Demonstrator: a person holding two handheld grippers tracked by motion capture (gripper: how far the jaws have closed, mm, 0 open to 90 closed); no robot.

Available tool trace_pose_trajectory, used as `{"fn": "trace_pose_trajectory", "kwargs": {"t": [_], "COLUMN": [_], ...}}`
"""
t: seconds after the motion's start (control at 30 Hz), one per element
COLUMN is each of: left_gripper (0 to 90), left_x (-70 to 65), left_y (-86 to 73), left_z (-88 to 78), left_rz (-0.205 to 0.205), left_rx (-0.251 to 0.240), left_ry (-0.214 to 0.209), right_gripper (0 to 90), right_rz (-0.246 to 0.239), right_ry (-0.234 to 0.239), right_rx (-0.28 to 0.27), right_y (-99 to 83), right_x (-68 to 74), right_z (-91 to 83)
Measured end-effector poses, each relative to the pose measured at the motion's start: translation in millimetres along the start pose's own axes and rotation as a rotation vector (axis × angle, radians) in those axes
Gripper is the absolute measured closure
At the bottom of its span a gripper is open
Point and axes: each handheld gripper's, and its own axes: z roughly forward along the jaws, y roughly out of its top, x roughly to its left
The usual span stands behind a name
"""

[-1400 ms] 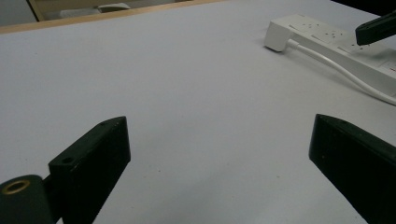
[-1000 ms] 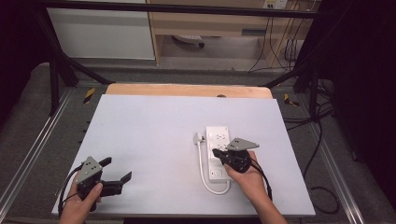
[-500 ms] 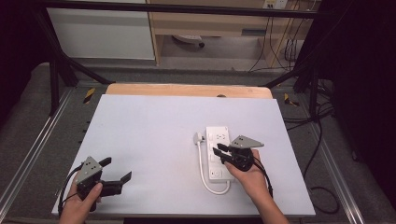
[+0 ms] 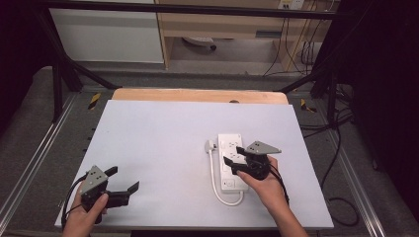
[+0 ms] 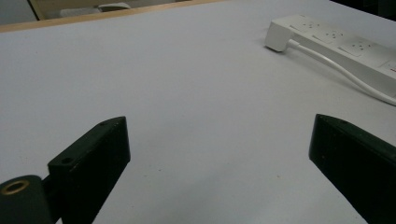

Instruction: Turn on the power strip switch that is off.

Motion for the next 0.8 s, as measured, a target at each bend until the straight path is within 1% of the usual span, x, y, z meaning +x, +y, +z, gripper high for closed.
{"fn": "trace_pose_trajectory", "kwargs": {"t": [0.23,0.43,0.6,0.8], "left_gripper": [5.3,5.3,5.3,5.3], "left_x": [0.1,0.0,0.2,0.3], "left_y": [-0.1,-0.2,-0.2,-0.2], "left_z": [0.0,0.3,0.0,-0.2], "left_rz": [-0.001,-0.004,-0.002,-0.003], "left_rx": [0.0,-0.001,0.0,0.0], "left_ry": [0.001,0.001,0.001,0.001], "right_gripper": [18.4,10.0,6.3,5.7], "right_rz": [0.015,0.022,0.028,0.028], "right_ry": [-0.032,-0.058,-0.067,-0.065], "right_rx": [-0.011,-0.03,-0.045,-0.053], "right_y": [3.6,6.2,7.8,10.4], "right_x": [-2.6,-6.2,-7.7,-6.9], "right_z": [-4.3,-10.8,-15.5,-21.3]}}
